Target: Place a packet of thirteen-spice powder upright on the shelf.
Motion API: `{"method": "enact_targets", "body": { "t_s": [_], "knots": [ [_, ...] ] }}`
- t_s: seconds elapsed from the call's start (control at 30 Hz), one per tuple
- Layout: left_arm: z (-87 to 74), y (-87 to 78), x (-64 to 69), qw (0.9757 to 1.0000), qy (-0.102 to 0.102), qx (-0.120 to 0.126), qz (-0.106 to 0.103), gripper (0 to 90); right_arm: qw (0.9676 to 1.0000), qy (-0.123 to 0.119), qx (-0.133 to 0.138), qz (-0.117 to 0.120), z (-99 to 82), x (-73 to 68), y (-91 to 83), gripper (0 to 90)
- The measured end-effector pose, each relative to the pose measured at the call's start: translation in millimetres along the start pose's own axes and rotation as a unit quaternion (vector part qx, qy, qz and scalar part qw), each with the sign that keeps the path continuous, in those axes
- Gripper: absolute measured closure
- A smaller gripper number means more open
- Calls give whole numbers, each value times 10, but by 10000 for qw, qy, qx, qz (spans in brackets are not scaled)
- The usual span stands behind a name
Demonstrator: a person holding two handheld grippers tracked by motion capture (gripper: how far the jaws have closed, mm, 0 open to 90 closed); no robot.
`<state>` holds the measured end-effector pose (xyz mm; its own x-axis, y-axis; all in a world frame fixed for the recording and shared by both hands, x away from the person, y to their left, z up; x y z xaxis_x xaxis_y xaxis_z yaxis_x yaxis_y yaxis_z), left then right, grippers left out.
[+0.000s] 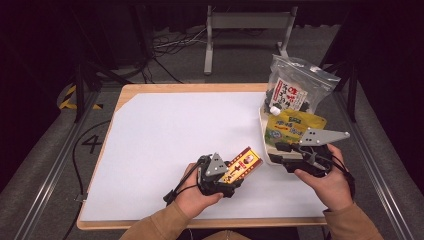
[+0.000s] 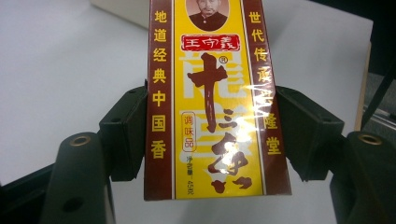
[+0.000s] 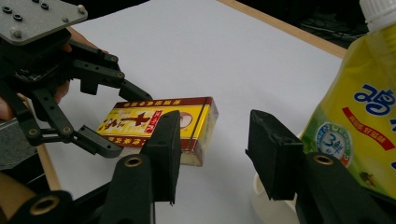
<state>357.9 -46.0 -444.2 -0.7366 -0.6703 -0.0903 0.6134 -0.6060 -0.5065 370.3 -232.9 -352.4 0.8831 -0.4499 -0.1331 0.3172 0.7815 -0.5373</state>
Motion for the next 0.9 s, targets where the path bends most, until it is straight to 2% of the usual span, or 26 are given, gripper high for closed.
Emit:
{"method": "enact_targets", "body": {
  "t_s": [0.13, 0.43, 0.63, 0.9],
  "knots": [
    [60, -46, -8, 9994, 16, 330, 96, 325, 9999, 38, -95, 43, 56, -15, 22, 539],
    [112, -99, 4, 9968, 102, 749, 244, 325, 9996, 185, -176, 146, 213, -86, 90, 533],
    [132, -131, 18, 9954, 148, 911, 275, 324, 9981, 426, -337, 303, 265, -102, 182, 518],
    [136, -144, 58, 9944, 272, 982, 297, 324, 9957, 625, -534, 436, 256, -64, 298, 483]
  ]
}}
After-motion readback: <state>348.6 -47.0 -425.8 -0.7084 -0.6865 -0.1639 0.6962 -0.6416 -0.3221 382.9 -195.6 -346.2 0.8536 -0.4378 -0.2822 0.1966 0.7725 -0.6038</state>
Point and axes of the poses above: each handheld gripper's, and its own axes: y roughly forward along the jaws, z roughly out of its top, x roughly to its right, the point moved 7 cm from there along y, roughly forward along the jaws, and after that the axes turned 15 degrees about z, right-handed, at the moved point
